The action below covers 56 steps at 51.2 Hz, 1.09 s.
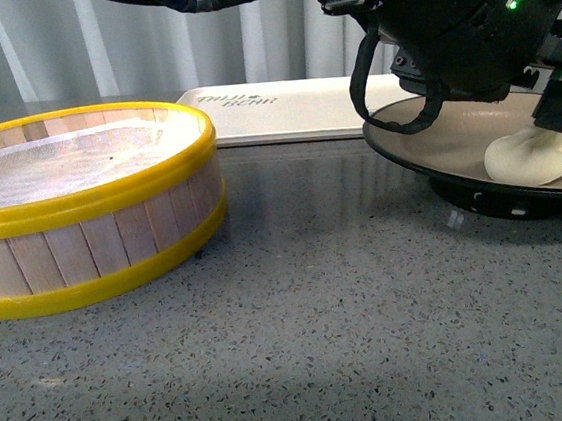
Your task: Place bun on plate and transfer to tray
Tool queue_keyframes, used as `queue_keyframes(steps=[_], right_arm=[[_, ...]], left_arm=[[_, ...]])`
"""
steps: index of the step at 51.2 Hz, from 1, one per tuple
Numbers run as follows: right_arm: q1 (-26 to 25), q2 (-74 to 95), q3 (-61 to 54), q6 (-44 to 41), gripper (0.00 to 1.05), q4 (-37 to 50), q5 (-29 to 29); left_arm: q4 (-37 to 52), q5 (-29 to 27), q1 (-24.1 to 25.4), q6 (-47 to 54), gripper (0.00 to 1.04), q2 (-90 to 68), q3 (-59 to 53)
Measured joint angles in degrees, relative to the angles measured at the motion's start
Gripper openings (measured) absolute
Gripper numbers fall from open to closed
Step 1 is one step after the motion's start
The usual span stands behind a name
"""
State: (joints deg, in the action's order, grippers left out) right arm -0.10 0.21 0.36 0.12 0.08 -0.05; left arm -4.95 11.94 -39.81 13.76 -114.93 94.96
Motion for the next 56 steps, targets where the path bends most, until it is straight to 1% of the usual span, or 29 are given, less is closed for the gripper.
queue_keyframes(steps=[1, 4, 8, 10, 13, 16, 19, 24, 25, 28, 30, 37, 38, 39, 41, 43, 44, 45, 47, 48, 52, 53, 56], right_arm=[[0.0, 0.0, 0.0, 0.02, 0.96, 0.0, 0.0], [0.0, 0.0, 0.0, 0.02, 0.96, 0.0, 0.0], [0.0, 0.0, 0.0, 0.02, 0.96, 0.0, 0.0], [0.0, 0.0, 0.0, 0.02, 0.96, 0.0, 0.0], [0.0, 0.0, 0.0, 0.02, 0.96, 0.0, 0.0], [0.0, 0.0, 0.0, 0.02, 0.96, 0.0, 0.0], [0.0, 0.0, 0.0, 0.0, 0.96, 0.0, 0.0], [0.0, 0.0, 0.0, 0.02, 0.96, 0.0, 0.0], [0.0, 0.0, 0.0, 0.02, 0.96, 0.0, 0.02], [0.0, 0.0, 0.0, 0.02, 0.96, 0.0, 0.0], [0.0, 0.0, 0.0, 0.0, 0.96, 0.0, -0.04], [0.0, 0.0, 0.0, 0.02, 0.96, 0.0, 0.02], [0.0, 0.0, 0.0, 0.0, 0.96, 0.0, 0.04], [0.0, 0.0, 0.0, 0.02, 0.96, 0.0, 0.02], [0.0, 0.0, 0.0, 0.0, 0.96, 0.0, -0.02], [0.0, 0.0, 0.0, 0.0, 0.96, 0.0, -0.11], [0.0, 0.0, 0.0, 0.0, 0.96, 0.0, -0.04], [0.0, 0.0, -0.02, 0.02, 0.96, -0.02, -0.02], [0.0, 0.0, -0.02, 0.02, 0.96, -0.02, 0.2], [0.0, 0.0, -0.02, 0.02, 0.96, 0.0, 0.17], [0.0, 0.0, -0.02, 0.02, 0.96, -0.02, 0.04], [0.0, 0.0, -0.02, 0.02, 0.96, -0.02, 0.0], [0.0, 0.0, -0.02, 0.02, 0.96, -0.02, -0.04]], left_arm=[[0.24, 0.02, 0.02, -0.39, 0.6, 0.04, 0.0], [0.52, 0.26, 0.13, -0.9, 0.68, 0.35, 0.0], [1.2, 0.57, 0.57, -2.16, 0.85, 1.18, 0.02], [1.31, 0.59, 0.72, -2.4, 0.88, 1.51, 0.04], [2.01, 0.44, 1.49, -3.78, 1.0, 2.58, 0.31], [2.12, -0.92, 2.78, -5.11, 0.98, 3.78, 1.29], [1.38, -3.98, 4.85, -6.23, 0.98, 4.98, 2.64], [-4.04, -14.58, 10.58, -6.93, 0.98, 7.58, 4.48], [-4.63, -15.89, 11.58, -6.93, 0.98, 7.96, 4.48], [-4.83, -17.27, 13.75, -6.95, 0.98, 8.44, 4.48], [-4.83, -17.57, 14.25, -6.95, 0.98, 8.44, 4.48], [-4.94, -16.92, 13.31, -6.93, 0.98, 8.44, 4.48], [-4.11, -18.12, 12.85, -7.1, 0.97, 8.59, 4.17], [-1.18, -21.2, 12.52, -7.69, 0.94, 9.18, 2.69], [7.28, -27.98, 12.35, -9.57, 0.87, 10.93, -2.29], [15.39, -32.65, 12.59, -10.71, 0.8, 13.7, -8.72], [17.11, -33.2, 12.79, -10.84, 0.78, 14.43, -10.34], [21.94, -34.05, 13.62, -11.41, 0.73, 17.05, -15.45], [27.36, -34.03, 15.12, -12.13, 0.66, 20.7, -22.08], [30.47, -33.83, 16.31, -12.44, 0.6, 23.32, -26.51], [35.74, -32.44, 19.15, -12.92, 0.48, 29.03, -36.06], [36.3, -32.35, 19.54, -12.94, 0.46, 29.73, -37.29], [39.19, -31.06, 21.73, -13.25, 0.35, 33.33, -44.35]])
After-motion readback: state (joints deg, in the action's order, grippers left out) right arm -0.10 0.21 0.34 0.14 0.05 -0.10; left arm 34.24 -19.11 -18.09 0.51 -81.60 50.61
